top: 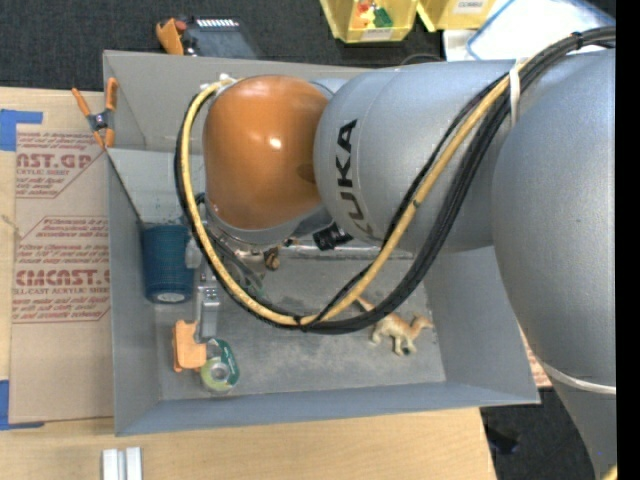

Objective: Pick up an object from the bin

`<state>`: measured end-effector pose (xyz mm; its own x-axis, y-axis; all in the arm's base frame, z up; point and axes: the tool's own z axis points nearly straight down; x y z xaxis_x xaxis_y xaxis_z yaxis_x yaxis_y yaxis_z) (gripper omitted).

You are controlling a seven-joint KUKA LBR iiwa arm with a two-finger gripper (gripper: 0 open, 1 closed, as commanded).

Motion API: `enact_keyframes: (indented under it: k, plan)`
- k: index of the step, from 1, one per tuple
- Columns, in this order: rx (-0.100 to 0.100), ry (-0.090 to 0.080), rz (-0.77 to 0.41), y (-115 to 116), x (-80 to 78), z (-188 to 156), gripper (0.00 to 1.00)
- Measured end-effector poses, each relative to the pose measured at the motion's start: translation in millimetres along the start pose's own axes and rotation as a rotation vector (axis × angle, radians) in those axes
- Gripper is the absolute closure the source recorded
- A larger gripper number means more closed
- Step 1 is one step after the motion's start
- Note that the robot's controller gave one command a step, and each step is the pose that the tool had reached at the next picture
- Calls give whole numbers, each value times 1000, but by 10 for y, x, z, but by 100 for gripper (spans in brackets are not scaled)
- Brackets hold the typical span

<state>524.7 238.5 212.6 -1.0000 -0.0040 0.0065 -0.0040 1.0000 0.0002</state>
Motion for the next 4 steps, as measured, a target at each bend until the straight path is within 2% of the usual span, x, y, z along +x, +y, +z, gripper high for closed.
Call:
enact_keyframes:
  k: [1, 2, 3, 4]
  plan:
    - [-2, -7, 3, -15, -21, -46, 0]
    - [-1, -13, -329, -72, 139, 498, 0]
    - [1, -9, -595, -36, 310, 724, 0]
    - [0, -5, -426, 78, 370, 992, 0]
